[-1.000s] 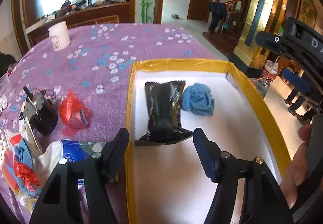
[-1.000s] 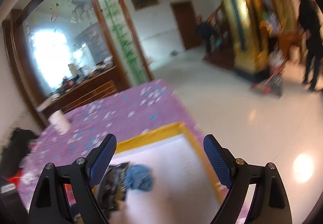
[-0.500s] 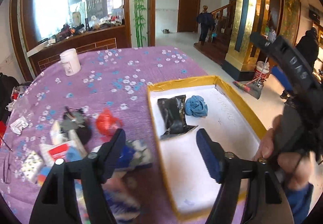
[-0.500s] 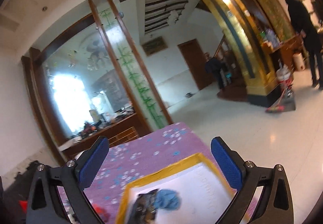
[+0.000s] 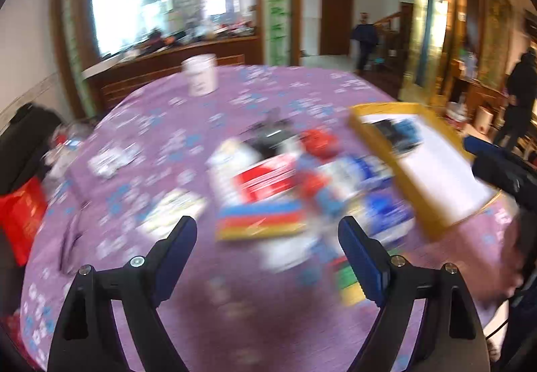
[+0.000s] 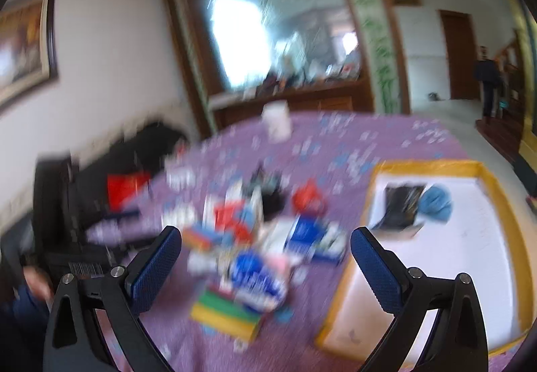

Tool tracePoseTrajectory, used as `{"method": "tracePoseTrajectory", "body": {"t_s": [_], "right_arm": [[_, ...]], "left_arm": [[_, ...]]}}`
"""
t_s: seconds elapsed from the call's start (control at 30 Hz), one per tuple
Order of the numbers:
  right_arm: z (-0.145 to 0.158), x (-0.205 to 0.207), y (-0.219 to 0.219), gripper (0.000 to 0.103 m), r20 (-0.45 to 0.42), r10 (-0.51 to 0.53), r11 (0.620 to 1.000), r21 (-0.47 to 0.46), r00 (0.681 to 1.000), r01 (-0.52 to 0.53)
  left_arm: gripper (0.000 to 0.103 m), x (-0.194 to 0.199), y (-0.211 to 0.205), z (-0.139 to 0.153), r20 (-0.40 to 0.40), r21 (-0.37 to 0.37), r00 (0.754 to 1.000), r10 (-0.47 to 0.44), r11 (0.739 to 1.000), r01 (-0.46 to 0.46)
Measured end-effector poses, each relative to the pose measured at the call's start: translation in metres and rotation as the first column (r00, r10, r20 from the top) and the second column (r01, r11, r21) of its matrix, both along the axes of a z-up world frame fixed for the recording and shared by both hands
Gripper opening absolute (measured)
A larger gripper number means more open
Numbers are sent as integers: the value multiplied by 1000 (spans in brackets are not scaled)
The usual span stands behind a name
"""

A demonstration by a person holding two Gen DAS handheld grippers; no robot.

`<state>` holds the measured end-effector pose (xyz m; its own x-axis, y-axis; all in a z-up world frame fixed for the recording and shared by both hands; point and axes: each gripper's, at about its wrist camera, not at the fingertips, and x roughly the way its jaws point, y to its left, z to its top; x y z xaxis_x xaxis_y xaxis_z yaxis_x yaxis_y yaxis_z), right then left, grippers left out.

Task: Organize soft objects
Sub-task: 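Move both tools back over the items on the tablecloth, then grasp the blue Vinda tissue bag with the right tool while the left tool grasps the flowered tissue pack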

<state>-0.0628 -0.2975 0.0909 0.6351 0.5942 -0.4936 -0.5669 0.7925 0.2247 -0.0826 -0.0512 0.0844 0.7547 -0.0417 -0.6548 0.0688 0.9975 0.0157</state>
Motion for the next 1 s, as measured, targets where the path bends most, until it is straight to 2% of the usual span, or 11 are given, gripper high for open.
{"method": "tracePoseTrajectory", "body": {"t_s": [0.17, 0.43, 0.5, 0.57, 0.6, 0.67, 0.8, 0.93, 1.0], "right_arm": [[-22, 3, 27, 103, -41, 61, 994, -92, 997, -65], [-45, 30, 54, 102, -96, 71, 973, -213, 993, -90], [-51, 31, 57, 99, -109, 59, 967, -240, 992, -84], [-59, 32, 61, 83, -130, 74, 959, -264, 989, -106], [-62, 32, 63, 66, -135, 73, 954, -279, 988, -108], [-64, 28, 64, 60, -109, 66, 949, -299, 992, -96], [-51, 17, 52, 59, -55, 76, 973, -212, 996, -86], [-49, 23, 30, 59, -83, 54, 996, -66, 995, -60], [-47, 26, 18, 59, -94, 54, 999, 12, 994, -53]], "left_arm": [[86, -4, 42, -23, -58, -15, 998, 26, 1000, -26], [86, -2, 52, -32, -71, -44, 997, -2, 999, -1], [86, -1, 53, -37, -82, -42, 997, -3, 999, 0], [86, 1, 54, -40, -92, -44, 996, -5, 999, 1], [86, 1, 54, -41, -96, -45, 995, -6, 999, 1], [86, 3, 55, -41, -97, -43, 995, -3, 999, -1], [86, 9, 64, -39, -106, -57, 994, 17, 998, -24], [86, 26, 77, -34, -112, -51, 993, 46, 997, -52], [86, 43, 85, -35, -139, -69, 989, 50, 996, -60]]}}
